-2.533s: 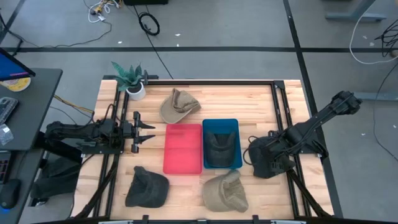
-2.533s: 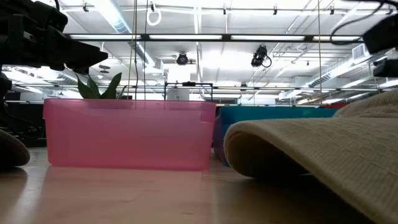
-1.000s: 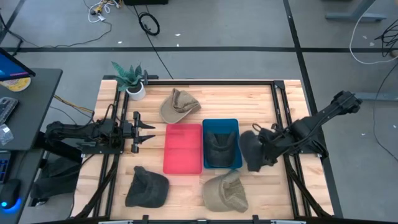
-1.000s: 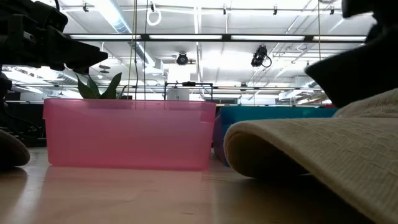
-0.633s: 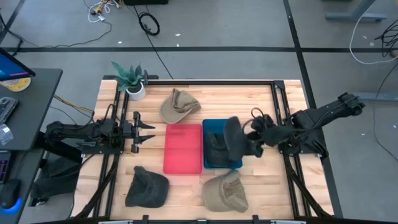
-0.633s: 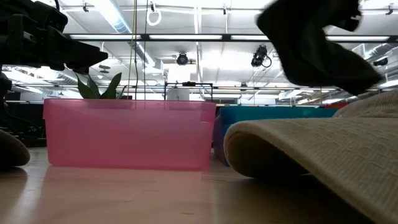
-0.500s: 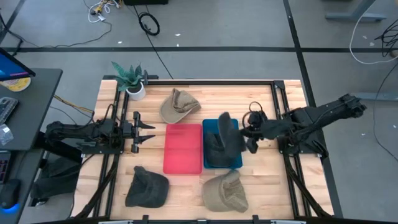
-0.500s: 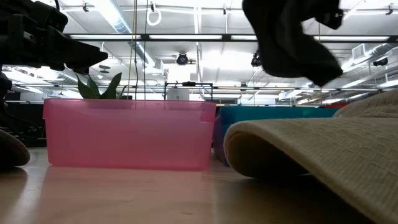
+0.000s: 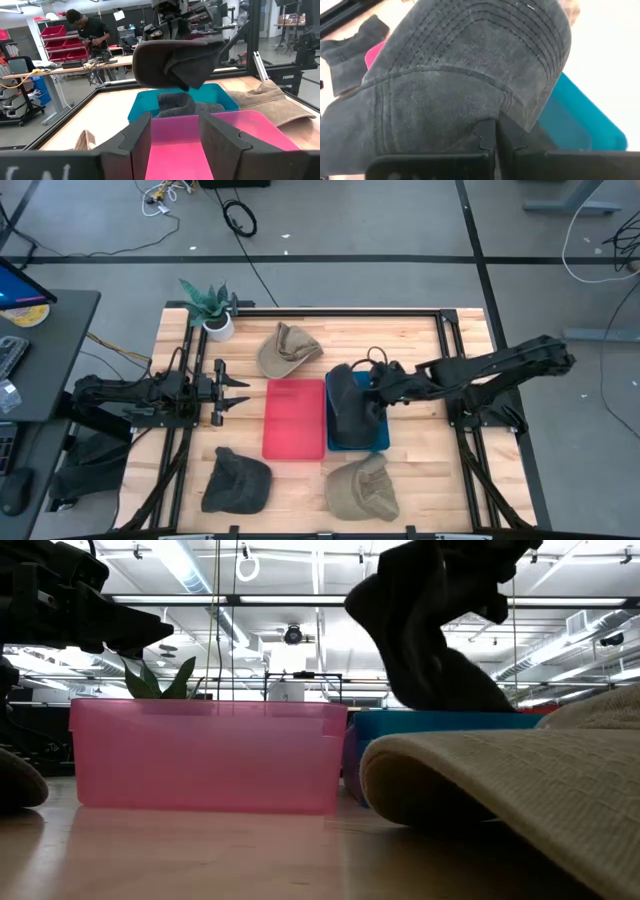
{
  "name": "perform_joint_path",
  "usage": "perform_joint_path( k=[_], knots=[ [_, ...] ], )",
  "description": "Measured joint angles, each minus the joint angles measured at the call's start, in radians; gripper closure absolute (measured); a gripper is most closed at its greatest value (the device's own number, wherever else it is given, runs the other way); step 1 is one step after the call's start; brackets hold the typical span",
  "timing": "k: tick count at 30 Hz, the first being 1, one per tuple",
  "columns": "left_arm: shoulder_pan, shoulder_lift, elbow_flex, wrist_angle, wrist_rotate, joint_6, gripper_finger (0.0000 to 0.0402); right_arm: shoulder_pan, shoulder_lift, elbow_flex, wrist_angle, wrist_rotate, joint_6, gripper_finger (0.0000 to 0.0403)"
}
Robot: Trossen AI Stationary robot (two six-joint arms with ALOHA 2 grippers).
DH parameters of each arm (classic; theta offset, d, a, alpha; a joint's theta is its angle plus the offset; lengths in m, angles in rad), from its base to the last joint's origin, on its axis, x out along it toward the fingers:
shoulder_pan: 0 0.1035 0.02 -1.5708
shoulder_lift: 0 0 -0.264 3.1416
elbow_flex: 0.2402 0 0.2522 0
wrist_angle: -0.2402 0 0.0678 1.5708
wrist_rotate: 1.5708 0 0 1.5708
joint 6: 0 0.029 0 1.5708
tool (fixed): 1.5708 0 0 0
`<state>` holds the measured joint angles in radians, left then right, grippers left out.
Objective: Pick & Place hat
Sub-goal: Put the top black cap into the blue bin
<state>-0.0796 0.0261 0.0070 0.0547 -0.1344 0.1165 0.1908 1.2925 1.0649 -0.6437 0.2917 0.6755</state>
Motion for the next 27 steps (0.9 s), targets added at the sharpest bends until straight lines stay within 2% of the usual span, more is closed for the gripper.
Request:
perform_joint_path(
  k=[5, 12, 21, 27],
  knots=[
    [0.0, 0.0, 0.0, 0.0, 0.0, 0.0, 0.0236, -0.007, 0.047, 0.0, -0.008, -0.031, 0.054, 0.0403],
    [0.0, 0.0, 0.0, 0.0, 0.0, 0.0, 0.0236, -0.022, 0.102, 0.0, -0.105, -0.057, 0.099, 0.0403],
    [0.0, 0.0, 0.0, 0.0, 0.0, 0.0, 0.0236, -0.078, 0.232, 0.0, -0.113, -0.059, 0.039, 0.0403],
    [0.0, 0.0, 0.0, 0.0, 0.0, 0.0, 0.0236, -0.108, 0.323, 0.0, -0.068, -0.104, -0.007, 0.0403]
  ],
)
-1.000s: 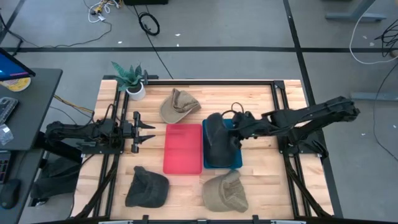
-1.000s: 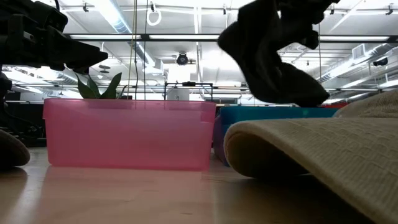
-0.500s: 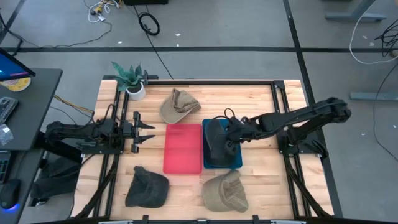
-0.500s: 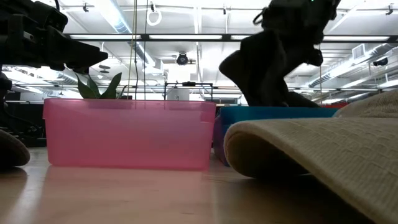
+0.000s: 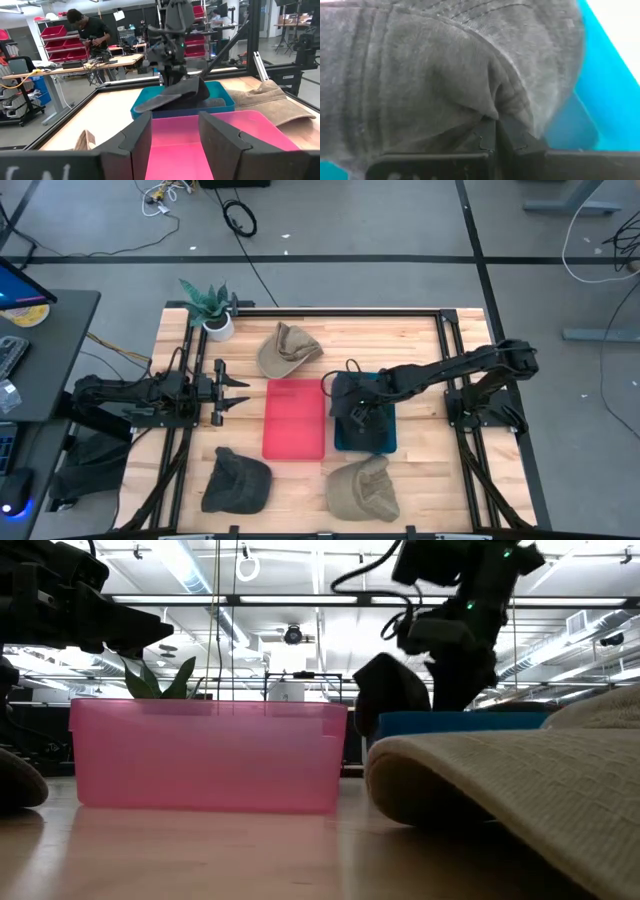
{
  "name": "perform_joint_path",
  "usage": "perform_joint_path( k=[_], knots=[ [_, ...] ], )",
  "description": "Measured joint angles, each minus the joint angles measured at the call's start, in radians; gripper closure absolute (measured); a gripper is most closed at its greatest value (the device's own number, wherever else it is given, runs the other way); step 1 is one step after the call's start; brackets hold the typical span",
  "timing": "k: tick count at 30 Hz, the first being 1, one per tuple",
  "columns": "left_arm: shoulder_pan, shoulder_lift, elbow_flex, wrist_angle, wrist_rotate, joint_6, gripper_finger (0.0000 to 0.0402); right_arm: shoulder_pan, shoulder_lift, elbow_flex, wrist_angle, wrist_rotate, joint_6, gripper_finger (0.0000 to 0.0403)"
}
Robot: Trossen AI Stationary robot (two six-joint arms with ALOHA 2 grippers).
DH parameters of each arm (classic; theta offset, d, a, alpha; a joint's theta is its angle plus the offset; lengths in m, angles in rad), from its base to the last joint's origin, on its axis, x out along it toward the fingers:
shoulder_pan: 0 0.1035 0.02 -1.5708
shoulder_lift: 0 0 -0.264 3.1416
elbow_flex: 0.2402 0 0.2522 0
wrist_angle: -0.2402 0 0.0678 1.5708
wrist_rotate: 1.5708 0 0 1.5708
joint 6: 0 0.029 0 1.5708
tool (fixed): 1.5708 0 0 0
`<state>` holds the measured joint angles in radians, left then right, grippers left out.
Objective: Pick & Place hat
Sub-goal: Put the top black cap into the blue bin
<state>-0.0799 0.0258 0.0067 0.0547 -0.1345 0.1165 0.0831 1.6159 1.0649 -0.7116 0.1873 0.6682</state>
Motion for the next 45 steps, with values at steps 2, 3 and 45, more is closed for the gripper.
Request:
perform_joint_path(
  k=[2, 3, 45],
  knots=[
    [0.0, 0.0, 0.0, 0.0, 0.0, 0.0, 0.0236, -0.006, 0.028, 0.0, 0.019, -0.006, -0.021, 0.0403],
    [0.0, 0.0, 0.0, 0.0, 0.0, 0.0, 0.0236, -0.008, 0.04, 0.0, 0.026, -0.006, -0.029, 0.0403],
    [0.0, 0.0, 0.0, 0.0, 0.0, 0.0, 0.0236, 0.029, -0.112, -0.001, 0.165, 0.012, -0.831, 0.0204]
  ],
)
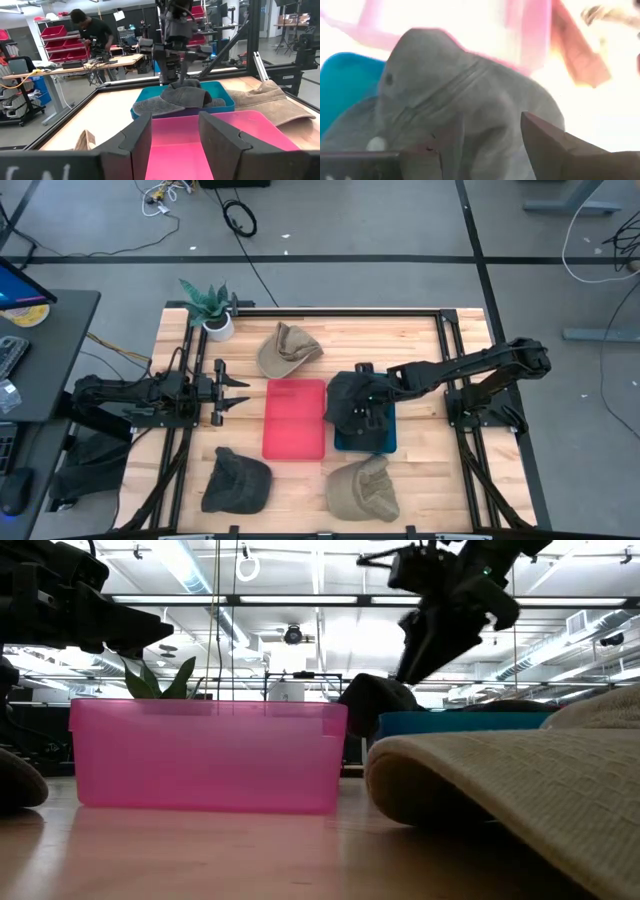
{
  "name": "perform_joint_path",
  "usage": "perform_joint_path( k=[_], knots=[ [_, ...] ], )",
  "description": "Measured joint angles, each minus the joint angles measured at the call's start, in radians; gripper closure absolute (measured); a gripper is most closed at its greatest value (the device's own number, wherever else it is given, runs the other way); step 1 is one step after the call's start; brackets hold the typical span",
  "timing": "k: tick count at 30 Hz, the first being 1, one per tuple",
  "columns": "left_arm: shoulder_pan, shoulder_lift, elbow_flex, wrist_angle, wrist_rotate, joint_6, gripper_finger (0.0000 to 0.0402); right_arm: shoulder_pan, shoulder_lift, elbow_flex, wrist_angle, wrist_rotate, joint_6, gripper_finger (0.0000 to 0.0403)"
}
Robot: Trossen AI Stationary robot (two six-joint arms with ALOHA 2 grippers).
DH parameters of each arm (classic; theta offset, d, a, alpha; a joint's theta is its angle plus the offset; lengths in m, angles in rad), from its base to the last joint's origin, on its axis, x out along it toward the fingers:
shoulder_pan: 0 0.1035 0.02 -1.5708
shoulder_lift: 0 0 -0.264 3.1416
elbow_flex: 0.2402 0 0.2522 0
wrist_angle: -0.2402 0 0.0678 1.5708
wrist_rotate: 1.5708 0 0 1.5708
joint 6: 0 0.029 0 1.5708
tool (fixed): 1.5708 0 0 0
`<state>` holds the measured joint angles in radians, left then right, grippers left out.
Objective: Pick & Place hat
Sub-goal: Put the top black cap into the blue bin
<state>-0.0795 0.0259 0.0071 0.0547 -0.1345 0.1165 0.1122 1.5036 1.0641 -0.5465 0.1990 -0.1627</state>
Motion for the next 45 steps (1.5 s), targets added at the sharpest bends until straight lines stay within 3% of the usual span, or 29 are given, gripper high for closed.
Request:
perform_joint_path(
  k=[8, 22, 25, 31, 45],
  knots=[
    [0.0, 0.0, 0.0, 0.0, 0.0, 0.0, 0.0236, 0.0, 0.016, 0.0, -0.067, 0.007, -0.239, 0.0204],
    [0.0, 0.0, 0.0, 0.0, 0.0, 0.0, 0.0236, -0.011, 0.11, 0.0, 0.008, 0.029, -0.267, 0.0209],
    [0.0, 0.0, 0.0, 0.0, 0.0, 0.0, 0.0236, -0.011, 0.114, 0.0, 0.012, 0.029, -0.237, 0.0243],
    [0.0, 0.0, 0.0, -0.001, 0.0, 0.0, 0.0236, -0.011, 0.1, 0.002, -0.004, 0.03, -0.221, 0.0386],
    [0.0, 0.0, 0.0, -0.001, 0.0, 0.0, 0.0236, 0.0, 0.088, 0.002, -0.08, 0.1, -0.108, 0.0399]
  ],
)
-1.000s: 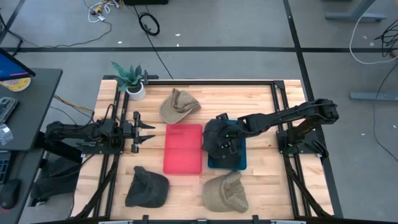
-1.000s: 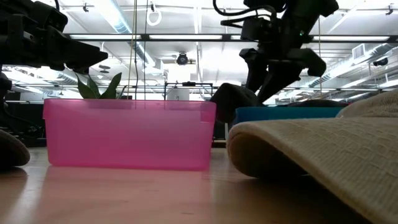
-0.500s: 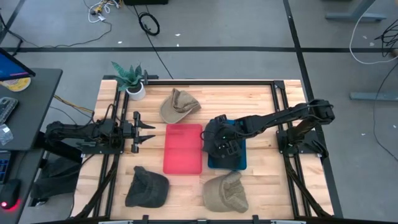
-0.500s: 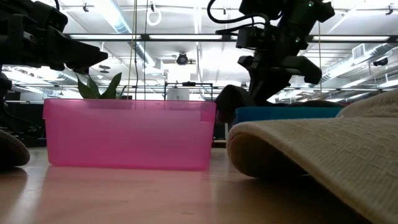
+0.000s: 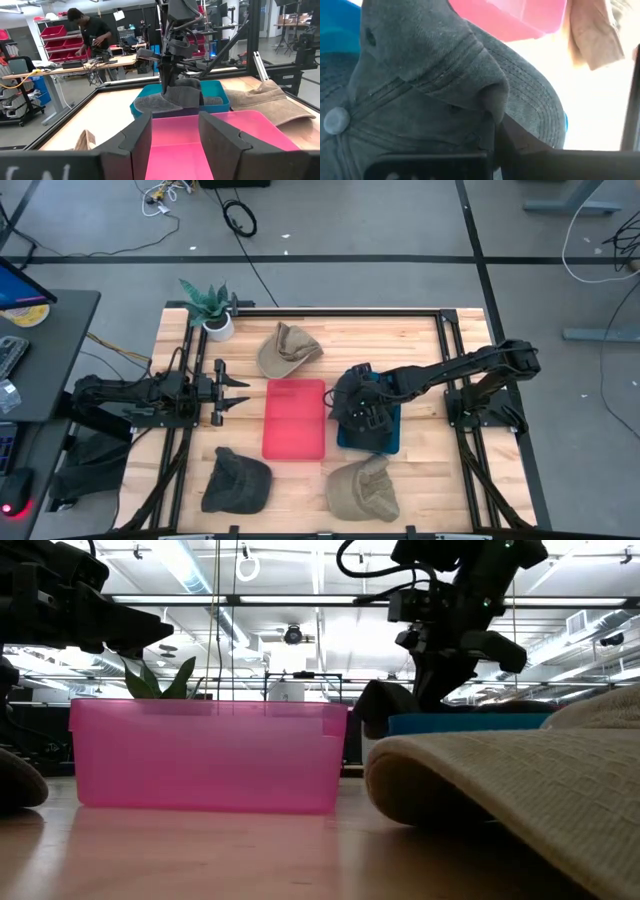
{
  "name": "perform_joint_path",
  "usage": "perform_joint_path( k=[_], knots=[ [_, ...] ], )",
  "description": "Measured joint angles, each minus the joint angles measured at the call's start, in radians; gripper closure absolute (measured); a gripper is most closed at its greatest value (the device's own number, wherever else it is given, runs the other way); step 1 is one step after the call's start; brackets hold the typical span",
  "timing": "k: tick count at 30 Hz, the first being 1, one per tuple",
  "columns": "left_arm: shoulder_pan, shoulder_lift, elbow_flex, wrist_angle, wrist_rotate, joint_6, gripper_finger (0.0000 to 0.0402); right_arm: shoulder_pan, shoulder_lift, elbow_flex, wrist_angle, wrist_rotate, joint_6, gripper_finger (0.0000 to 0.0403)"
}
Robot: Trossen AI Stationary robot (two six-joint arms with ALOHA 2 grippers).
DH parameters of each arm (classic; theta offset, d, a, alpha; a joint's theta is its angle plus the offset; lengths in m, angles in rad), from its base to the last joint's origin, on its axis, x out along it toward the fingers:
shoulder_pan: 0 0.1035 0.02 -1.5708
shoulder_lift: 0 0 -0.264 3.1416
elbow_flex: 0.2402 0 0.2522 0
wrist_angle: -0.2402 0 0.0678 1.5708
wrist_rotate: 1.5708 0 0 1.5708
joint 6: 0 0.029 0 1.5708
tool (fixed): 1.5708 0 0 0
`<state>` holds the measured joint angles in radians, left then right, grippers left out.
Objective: Pick & Place hat
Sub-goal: Put the top black cap into the blue bin
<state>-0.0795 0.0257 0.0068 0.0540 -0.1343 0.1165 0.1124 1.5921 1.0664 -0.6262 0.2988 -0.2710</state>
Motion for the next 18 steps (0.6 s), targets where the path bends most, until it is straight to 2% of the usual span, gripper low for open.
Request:
perform_joint_path(
  k=[10, 18],
  knots=[
    [0.0, 0.0, 0.0, 0.0, 0.0, 0.0, 0.0236, 0.005, -0.017, 0.093, -0.134, 0.037, 0.092, 0.0402],
    [0.0, 0.0, 0.0, 0.0, 0.0, 0.0, 0.0236, 0.006, -0.018, 0.105, -0.246, -0.021, 0.178, 0.0403]
  ],
)
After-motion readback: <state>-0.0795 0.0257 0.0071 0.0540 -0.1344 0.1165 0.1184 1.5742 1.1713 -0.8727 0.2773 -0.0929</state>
